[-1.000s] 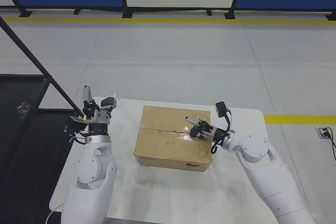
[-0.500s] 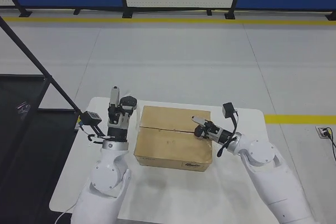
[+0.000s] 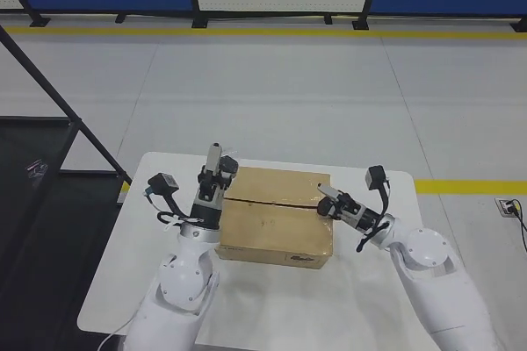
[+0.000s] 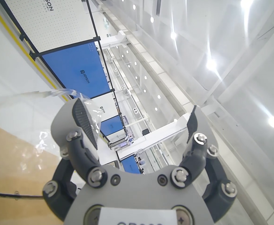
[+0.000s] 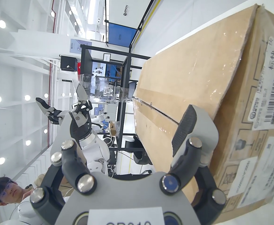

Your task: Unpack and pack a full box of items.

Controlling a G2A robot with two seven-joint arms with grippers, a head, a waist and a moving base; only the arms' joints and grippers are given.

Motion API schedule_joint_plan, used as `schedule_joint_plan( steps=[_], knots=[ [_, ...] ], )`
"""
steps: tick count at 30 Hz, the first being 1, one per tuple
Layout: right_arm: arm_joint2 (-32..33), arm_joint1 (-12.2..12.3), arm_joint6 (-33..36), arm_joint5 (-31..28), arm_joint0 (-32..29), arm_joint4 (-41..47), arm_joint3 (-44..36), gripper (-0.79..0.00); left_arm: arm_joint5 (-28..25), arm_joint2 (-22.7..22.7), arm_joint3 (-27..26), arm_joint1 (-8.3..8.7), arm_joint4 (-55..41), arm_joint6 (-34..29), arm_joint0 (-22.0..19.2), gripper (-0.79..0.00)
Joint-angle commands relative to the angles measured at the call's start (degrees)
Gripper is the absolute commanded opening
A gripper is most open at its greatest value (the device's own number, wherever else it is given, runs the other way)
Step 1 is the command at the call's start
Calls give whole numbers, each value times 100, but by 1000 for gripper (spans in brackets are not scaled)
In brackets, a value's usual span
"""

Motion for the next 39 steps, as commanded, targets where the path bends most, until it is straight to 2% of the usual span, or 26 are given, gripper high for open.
schedule_joint_plan(
  steps=[1,27,39],
  knots=[
    [53,15,13,-19,-51,22,-24,0,-3,47,36,-11,65,3,-3,0],
    [521,167,63,-245,-610,202,-207,0,19,847,930,-253,578,81,-362,0],
    [598,208,60,-313,-716,271,-204,0,74,1047,1191,-356,725,58,-470,0]
  ],
)
